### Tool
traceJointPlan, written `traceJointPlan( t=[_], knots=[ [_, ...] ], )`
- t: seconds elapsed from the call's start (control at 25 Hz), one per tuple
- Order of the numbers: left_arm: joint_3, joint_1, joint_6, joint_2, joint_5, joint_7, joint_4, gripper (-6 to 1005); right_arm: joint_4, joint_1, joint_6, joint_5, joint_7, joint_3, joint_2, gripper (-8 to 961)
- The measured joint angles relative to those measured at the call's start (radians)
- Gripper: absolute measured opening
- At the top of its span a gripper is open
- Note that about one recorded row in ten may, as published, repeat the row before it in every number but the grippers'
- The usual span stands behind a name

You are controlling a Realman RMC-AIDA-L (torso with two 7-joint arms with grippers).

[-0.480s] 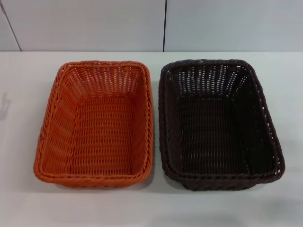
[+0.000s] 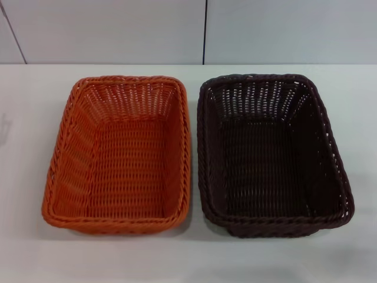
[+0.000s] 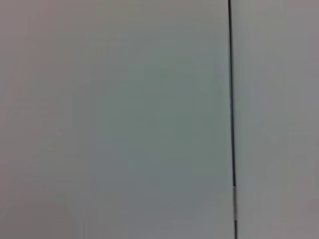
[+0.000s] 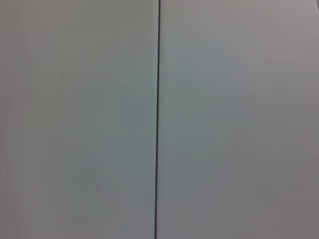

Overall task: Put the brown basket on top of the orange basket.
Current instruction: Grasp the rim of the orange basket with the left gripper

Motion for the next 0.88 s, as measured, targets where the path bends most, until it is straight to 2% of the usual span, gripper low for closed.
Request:
traceJointPlan(
  t=[0.08,0.12,0.16,0.24,0.28,0.36,0.4,0.52,0.56,0.68,0.88],
  knots=[
    [0.029,0.037,-0.227,0.039,0.012,-0.031,-0.190,786,0.000,0.003,-0.001,0.003,0.000,0.000,-0.001,694],
    [0.036,0.052,-0.336,0.051,0.011,-0.035,-0.273,787,0.000,0.006,-0.001,0.005,0.000,0.001,-0.001,694],
    [0.037,0.069,-0.469,0.062,0.011,-0.033,-0.374,787,0.002,0.009,-0.002,0.007,0.000,0.001,-0.001,694],
    [0.021,0.088,-0.662,0.064,0.011,-0.008,-0.526,787,0.004,0.013,-0.003,0.008,0.000,-0.002,-0.001,694],
    [0.006,0.094,-0.775,0.058,0.011,0.019,-0.603,787,0.005,0.014,-0.005,0.008,0.000,-0.002,-0.001,694],
    [-0.034,0.088,-0.989,0.030,0.010,0.098,-0.741,786,0.007,0.015,-0.011,0.009,0.000,0.000,-0.001,694],
    [-0.050,0.081,-1.065,0.017,0.009,0.126,-0.784,786,0.008,0.015,-0.013,0.009,0.000,0.001,-0.001,694],
    [-0.111,0.025,-1.333,-0.041,0.008,0.251,-0.908,786,0.009,0.015,-0.025,0.010,0.000,0.001,-0.001,694],
    [-0.121,0.003,-1.405,-0.052,0.008,0.280,-0.933,786,0.009,0.015,-0.031,0.012,0.000,0.001,-0.001,694],
    [-0.104,-0.059,-1.583,-0.057,0.007,0.317,-0.988,786,0.010,0.016,-0.041,0.017,0.000,0.001,-0.001,694],
    [-0.033,-0.097,-1.672,-0.059,0.009,0.324,-1.004,787,0.016,0.014,-0.041,0.019,0.000,0.001,-0.001,694]
  ],
)
